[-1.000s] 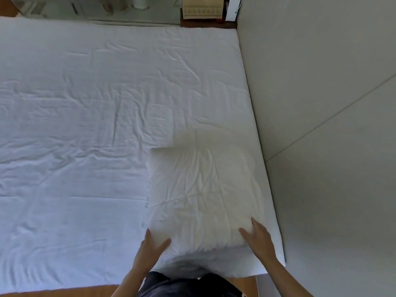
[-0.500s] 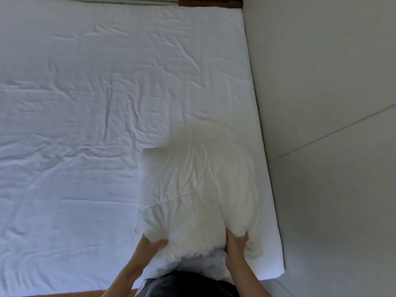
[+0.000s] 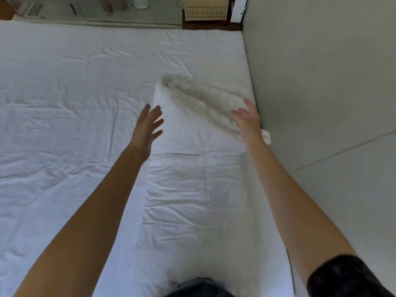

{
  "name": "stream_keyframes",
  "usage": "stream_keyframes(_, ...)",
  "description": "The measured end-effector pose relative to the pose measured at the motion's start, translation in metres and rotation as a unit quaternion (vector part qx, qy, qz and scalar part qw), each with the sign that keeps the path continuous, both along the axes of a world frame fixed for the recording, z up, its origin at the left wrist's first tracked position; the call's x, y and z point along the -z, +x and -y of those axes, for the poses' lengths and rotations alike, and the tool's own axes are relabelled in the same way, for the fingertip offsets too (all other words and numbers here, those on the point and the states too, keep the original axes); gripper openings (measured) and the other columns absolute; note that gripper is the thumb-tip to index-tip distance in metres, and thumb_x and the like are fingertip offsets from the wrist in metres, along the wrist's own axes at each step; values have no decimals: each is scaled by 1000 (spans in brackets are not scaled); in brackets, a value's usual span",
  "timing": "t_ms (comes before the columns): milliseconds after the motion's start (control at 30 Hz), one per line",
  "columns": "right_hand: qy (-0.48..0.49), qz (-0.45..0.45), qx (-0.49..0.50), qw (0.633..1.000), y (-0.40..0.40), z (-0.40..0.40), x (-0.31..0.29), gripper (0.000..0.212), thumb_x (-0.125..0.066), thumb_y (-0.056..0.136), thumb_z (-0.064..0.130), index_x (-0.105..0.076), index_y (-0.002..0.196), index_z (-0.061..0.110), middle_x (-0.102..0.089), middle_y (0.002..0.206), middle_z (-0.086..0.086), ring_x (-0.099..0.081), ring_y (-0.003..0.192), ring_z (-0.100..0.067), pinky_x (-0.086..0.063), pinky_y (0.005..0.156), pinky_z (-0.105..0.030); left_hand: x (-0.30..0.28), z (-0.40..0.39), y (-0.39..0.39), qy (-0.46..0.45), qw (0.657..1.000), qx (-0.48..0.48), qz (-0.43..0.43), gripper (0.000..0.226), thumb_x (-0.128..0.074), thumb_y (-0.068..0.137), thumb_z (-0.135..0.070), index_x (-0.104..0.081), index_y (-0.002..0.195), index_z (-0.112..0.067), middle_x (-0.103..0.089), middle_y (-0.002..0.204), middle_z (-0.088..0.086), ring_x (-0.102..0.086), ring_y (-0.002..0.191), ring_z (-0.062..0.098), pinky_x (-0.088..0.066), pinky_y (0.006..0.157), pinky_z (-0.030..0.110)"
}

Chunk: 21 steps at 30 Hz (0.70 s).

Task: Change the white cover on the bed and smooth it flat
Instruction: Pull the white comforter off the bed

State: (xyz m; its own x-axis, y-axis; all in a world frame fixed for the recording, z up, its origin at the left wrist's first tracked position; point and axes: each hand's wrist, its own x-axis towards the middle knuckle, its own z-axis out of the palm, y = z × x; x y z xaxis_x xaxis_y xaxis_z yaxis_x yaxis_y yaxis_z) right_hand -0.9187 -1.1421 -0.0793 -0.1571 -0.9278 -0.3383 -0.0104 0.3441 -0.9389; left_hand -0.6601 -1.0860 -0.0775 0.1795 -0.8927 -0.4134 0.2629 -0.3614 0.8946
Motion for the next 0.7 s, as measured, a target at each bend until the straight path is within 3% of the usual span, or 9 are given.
stream_keyframes(167, -7, -122, -92, 988, -2, -26, 28, 48, -61, 92, 16, -46, 138, 18, -52, 124, -3, -52, 110, -15, -40, 80, -19, 17, -30, -11, 22, 998, 21, 56, 55, -57, 96, -29, -36, 146, -24, -56, 132, 0, -53, 123, 18, -41, 106, 38)
stream_keyframes(300, 85, -209, -132, 965, -19, -90, 97, 46, -60, 92, 18, -48, 136, 14, -55, 132, -10, -54, 114, -21, -42, 89, -27, 74, -86, -22, 107, 989, 44, 97, 53, -59, 95, -24, -41, 144, -21, -56, 134, 6, -52, 123, 19, -39, 102, 36)
stream_keyframes(433, 203, -291, -169, 920, -48, -173, 165, 59, -60, 92, 26, -37, 145, 16, -44, 144, -11, -47, 128, -27, -38, 100, -34, 135, -154, -43, 195, 954, 127, 187, 56, -64, 93, -21, -42, 144, -16, -52, 139, 6, -50, 125, 21, -39, 96, 29)
stream_keyframes(500, 253, -321, -157, 899, -66, -214, 192, 68, -61, 91, 33, -30, 149, 17, -38, 148, -12, -42, 132, -30, -36, 104, -38, 162, -186, -54, 212, 908, 214, 290, 59, -64, 92, -28, -39, 145, -20, -50, 143, 6, -48, 129, 21, -40, 101, 33)
stream_keyframes(567, 297, -328, -123, 888, -84, -247, 213, 78, -65, 87, 41, -26, 150, 18, -34, 150, -12, -39, 134, -31, -35, 106, -41, 184, -214, -68, 186, 838, 317, 402, 62, -58, 94, -38, -33, 149, -23, -41, 150, 1, -37, 138, 19, -35, 107, 33)
stream_keyframes(700, 376, -274, -108, 878, -111, -289, 248, 99, -74, 77, 51, -16, 152, 23, -32, 151, -10, -37, 136, -30, -35, 106, -42, 213, -255, -101, 107, 740, 453, 485, 66, -48, 96, -47, -21, 153, -27, -13, 162, -1, -12, 148, 17, -25, 116, 33)
